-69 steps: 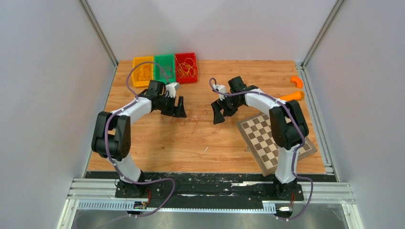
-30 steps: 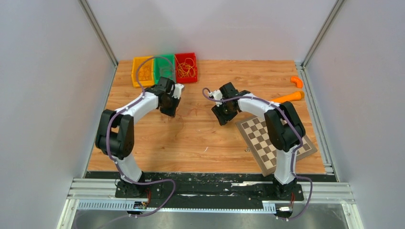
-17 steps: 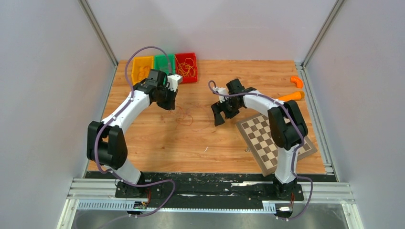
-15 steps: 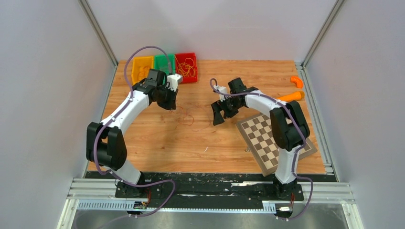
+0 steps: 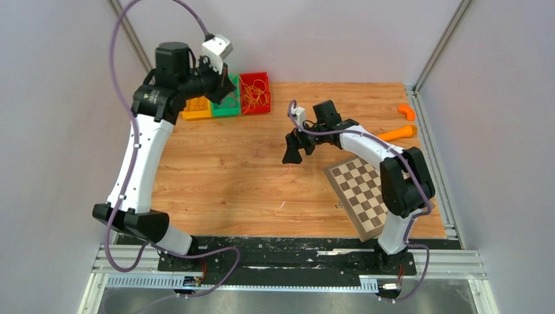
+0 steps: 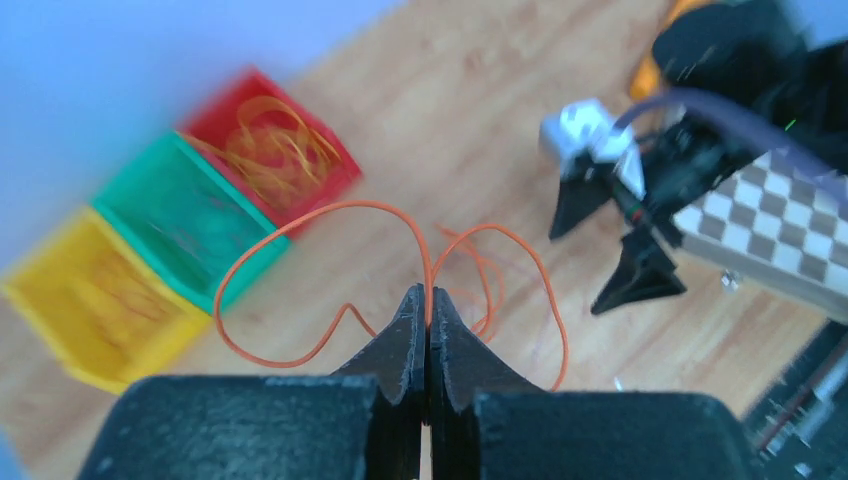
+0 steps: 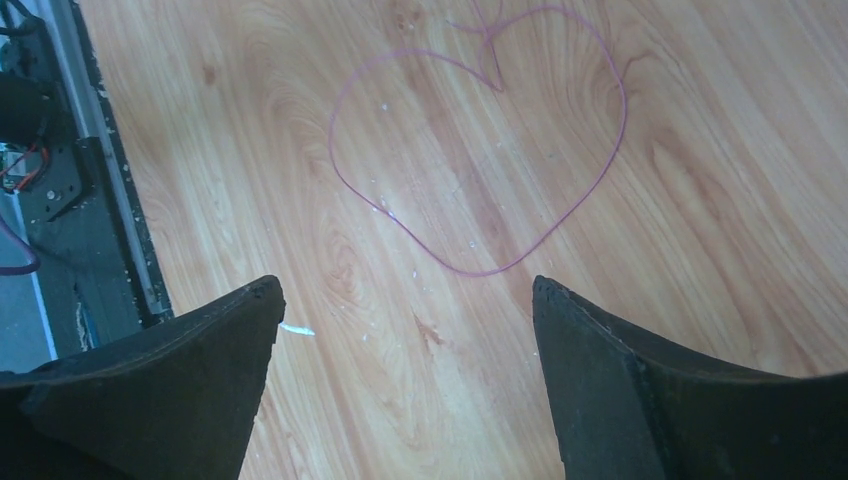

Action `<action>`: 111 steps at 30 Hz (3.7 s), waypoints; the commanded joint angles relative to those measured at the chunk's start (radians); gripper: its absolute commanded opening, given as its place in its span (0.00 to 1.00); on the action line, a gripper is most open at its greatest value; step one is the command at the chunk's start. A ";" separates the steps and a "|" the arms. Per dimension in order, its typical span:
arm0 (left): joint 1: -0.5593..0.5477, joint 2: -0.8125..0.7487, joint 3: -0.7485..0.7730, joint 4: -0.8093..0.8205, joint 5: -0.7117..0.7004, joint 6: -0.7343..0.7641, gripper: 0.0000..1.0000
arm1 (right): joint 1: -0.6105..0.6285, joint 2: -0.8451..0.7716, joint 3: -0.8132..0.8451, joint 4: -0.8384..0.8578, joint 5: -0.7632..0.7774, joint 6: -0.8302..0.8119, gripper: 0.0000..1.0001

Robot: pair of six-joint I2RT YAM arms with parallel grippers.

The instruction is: Untangle the cables

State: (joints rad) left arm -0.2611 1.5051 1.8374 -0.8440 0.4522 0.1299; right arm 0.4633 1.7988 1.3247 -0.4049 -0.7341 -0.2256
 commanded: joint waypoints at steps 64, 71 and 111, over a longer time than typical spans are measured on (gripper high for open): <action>0.376 0.859 0.339 0.586 -0.316 0.212 0.00 | -0.131 0.125 0.136 -0.230 0.078 -0.084 0.92; 0.376 0.927 0.418 0.462 -0.315 0.170 0.13 | -0.140 0.122 0.136 -0.239 0.075 -0.084 0.92; -0.037 0.397 -0.438 0.339 0.000 -0.080 1.00 | -0.198 -0.078 -0.020 -0.326 0.017 -0.104 0.89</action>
State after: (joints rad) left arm -0.2718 1.8492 1.3598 -0.5663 0.5304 0.0925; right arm 0.2668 1.7870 1.3151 -0.7361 -0.7002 -0.3122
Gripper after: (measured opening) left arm 1.000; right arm 0.894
